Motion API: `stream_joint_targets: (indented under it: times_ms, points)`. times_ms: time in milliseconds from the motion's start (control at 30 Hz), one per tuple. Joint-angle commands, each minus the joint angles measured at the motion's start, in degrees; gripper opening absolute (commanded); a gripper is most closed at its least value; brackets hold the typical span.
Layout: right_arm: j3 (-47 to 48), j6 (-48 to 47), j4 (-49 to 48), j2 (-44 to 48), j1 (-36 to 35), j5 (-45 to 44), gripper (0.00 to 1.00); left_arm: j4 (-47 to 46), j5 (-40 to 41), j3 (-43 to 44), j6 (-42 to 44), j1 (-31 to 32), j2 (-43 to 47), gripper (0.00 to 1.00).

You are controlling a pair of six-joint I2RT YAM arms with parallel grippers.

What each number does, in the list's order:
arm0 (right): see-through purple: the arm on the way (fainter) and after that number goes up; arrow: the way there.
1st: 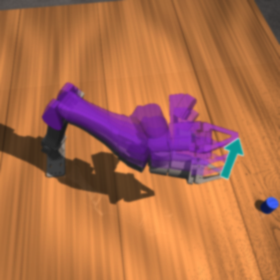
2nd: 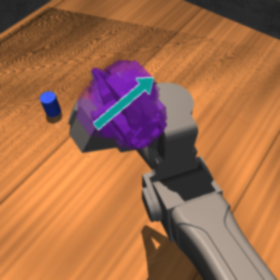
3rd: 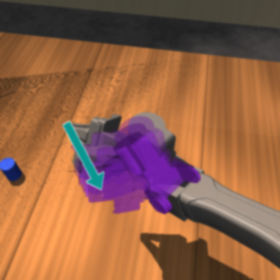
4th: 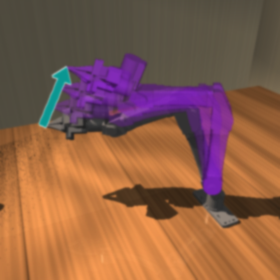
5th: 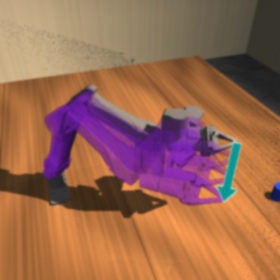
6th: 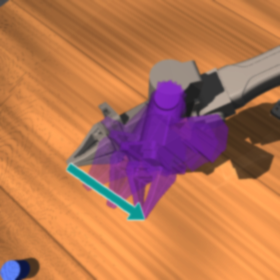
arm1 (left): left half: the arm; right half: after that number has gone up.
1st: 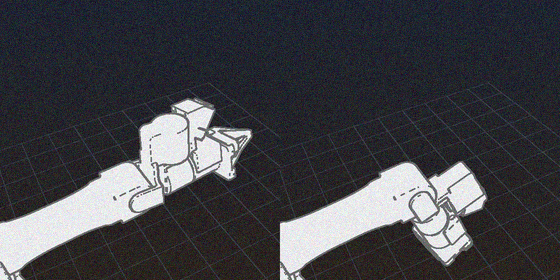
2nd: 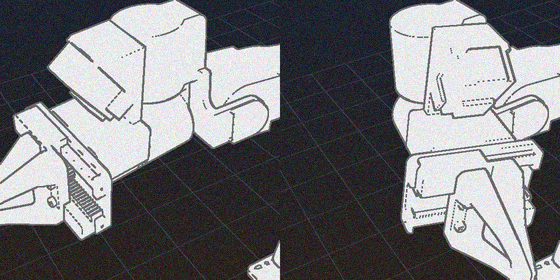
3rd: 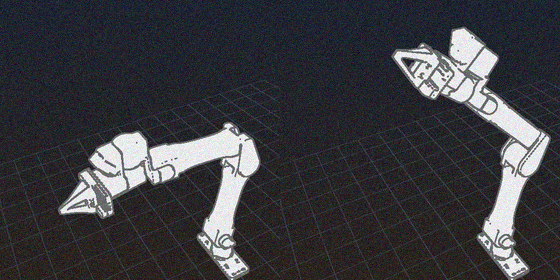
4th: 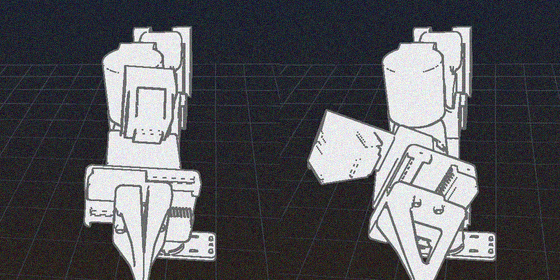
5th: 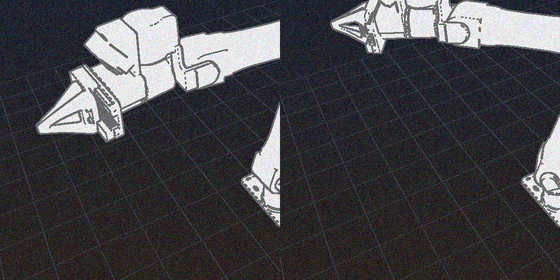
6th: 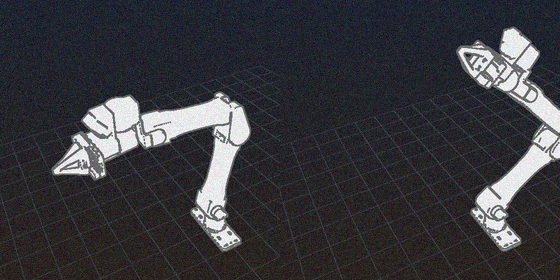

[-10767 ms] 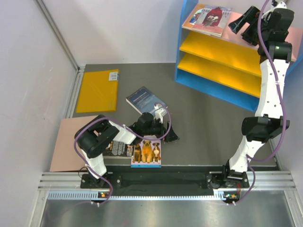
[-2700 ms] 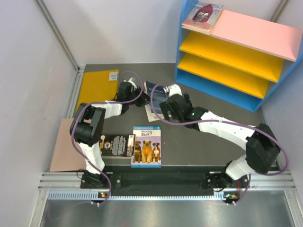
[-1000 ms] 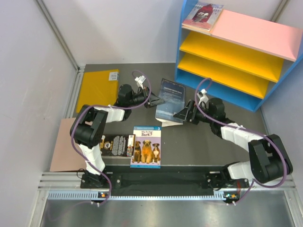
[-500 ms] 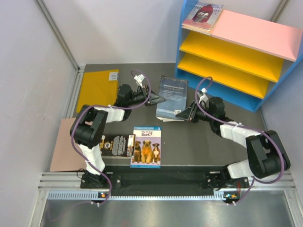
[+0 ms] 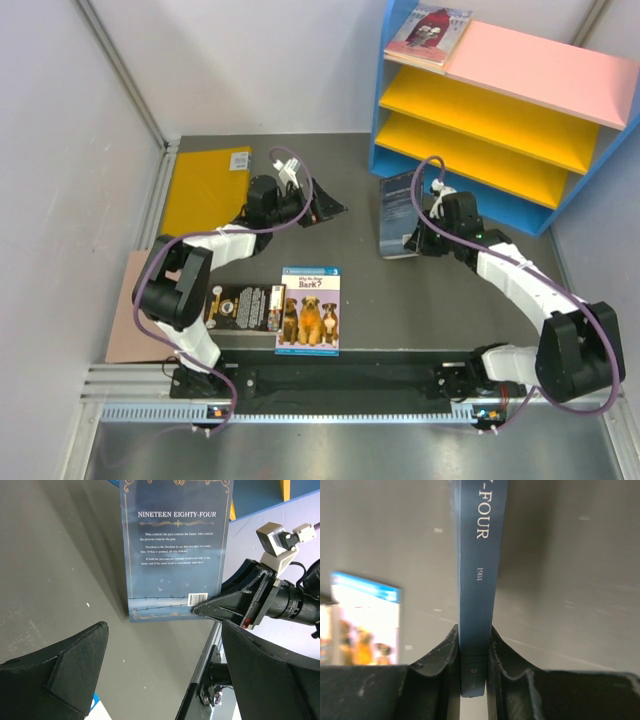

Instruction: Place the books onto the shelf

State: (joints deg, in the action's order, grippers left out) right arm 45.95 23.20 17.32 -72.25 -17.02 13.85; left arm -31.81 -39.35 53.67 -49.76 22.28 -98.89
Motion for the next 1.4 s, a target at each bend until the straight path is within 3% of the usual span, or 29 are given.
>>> stream_joint_targets:
  times_ms: [0,133,533,833,1133,1367]
  points:
    - [5.0,-8.3,3.2,3.6,-0.2,-11.3,0.00,-1.7,-0.2,1.3,-1.6,0.3,1.0,0.99]
    - [6.6,-9.9,5.6,2.8,-1.2,-15.9,0.00,-7.0,-2.3,4.4,-7.4,1.7,-2.4,0.99]
    - [14.7,-10.6,11.0,3.4,-6.0,-29.6,0.00,-6.9,-0.9,7.9,-7.4,6.9,-6.8,0.99]
    - [13.7,-9.6,11.2,-4.6,-20.1,-37.4,0.00,-10.4,-1.3,7.5,-10.3,6.9,-8.0,0.99]
    - [14.3,-4.8,6.6,-16.0,-29.9,-35.7,0.00,-11.3,-0.8,5.0,-10.7,6.9,-7.0,0.99]
    - [12.5,-3.8,2.5,-16.5,-32.5,-32.7,0.00,-11.0,-1.3,4.6,-10.8,6.8,-7.3,0.99]
